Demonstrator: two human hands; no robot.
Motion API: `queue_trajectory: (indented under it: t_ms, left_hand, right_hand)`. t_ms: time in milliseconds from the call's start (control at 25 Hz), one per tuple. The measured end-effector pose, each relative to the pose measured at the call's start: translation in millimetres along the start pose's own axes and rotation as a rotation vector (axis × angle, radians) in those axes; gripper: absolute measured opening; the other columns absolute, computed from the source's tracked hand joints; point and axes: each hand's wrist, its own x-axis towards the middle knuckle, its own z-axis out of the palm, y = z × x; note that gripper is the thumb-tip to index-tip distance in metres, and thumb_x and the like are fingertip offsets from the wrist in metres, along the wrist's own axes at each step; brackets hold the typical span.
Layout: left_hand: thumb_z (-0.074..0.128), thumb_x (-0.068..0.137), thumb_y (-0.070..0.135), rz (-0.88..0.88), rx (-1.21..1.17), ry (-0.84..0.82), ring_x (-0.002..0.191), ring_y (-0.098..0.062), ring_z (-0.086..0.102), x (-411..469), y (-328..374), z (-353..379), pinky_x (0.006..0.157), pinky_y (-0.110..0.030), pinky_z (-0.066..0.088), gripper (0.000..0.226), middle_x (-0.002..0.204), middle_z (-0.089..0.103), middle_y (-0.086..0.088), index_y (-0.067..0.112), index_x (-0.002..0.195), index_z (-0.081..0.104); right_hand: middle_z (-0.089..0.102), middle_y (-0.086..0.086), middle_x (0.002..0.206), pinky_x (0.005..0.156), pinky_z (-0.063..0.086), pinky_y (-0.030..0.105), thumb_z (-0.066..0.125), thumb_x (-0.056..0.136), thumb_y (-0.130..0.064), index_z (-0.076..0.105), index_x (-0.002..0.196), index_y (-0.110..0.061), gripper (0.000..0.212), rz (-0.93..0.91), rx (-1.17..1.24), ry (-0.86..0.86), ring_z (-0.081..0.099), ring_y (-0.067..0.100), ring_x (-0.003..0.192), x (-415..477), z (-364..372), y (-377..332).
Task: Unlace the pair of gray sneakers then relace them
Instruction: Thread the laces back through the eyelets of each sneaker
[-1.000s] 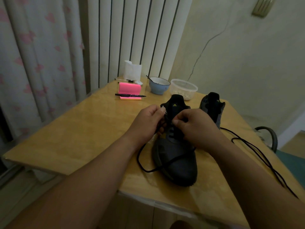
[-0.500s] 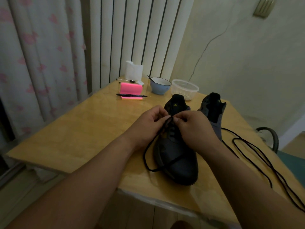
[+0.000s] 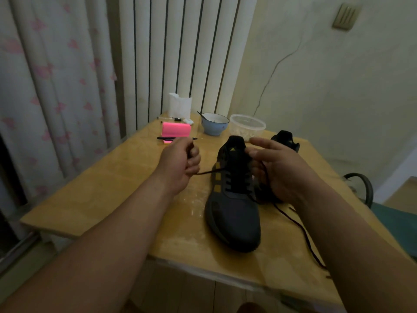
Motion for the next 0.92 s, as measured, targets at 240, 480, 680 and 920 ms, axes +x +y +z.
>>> queue_trajectory:
  t_ms: [240,480,680,920]
  left_hand:
    - [0.059,0.102,0.052,0.009,1.038,-0.212,0.075,-0.013,0.054,-22,14,-9,0.072,-0.031,0.042,0.042,0.078,0.063,0.004,0.014,0.086,0.073]
    - [0.061,0.104,0.032,0.065,0.056,0.194,0.088,-0.017,0.065,-15,18,-17,0.08,-0.035,0.051,0.019,0.085,0.069,0.001,0.019,0.091,0.067]
    - [0.058,0.106,0.029,0.118,-0.26,-0.031,0.091,-0.022,0.07,-13,58,19,0.085,-0.035,0.059,0.017,0.094,0.072,-0.01,0.012,0.102,0.06]
    - [0.06,0.103,0.043,0.238,0.348,-0.087,0.104,-0.023,0.065,-13,77,67,0.085,-0.042,0.052,0.033,0.106,0.072,-0.005,0.016,0.103,0.078]
  right_hand:
    - [0.07,0.012,0.115,0.078,0.06,0.032,0.06,0.099,0.0,0.064,0.129,-0.01,0.031,-0.155,-0.077,-0.082,0.071,0.018,0.087,9,1,-37]
    - [0.071,0.01,0.112,0.076,0.056,0.029,0.056,0.105,-0.011,0.069,0.114,-0.016,0.017,-0.248,-0.504,0.065,0.069,0.024,0.103,4,5,-29]
    - [0.072,-0.001,0.113,0.091,0.057,0.034,0.055,0.106,-0.017,0.073,0.115,-0.023,0.021,-0.285,-0.538,-0.027,0.066,0.019,0.11,2,12,-30]
    - [0.077,0.007,0.106,0.095,0.053,0.041,0.057,0.106,-0.022,0.071,0.118,-0.011,0.022,-0.307,-0.559,-0.315,0.073,0.024,0.103,0,45,-59]
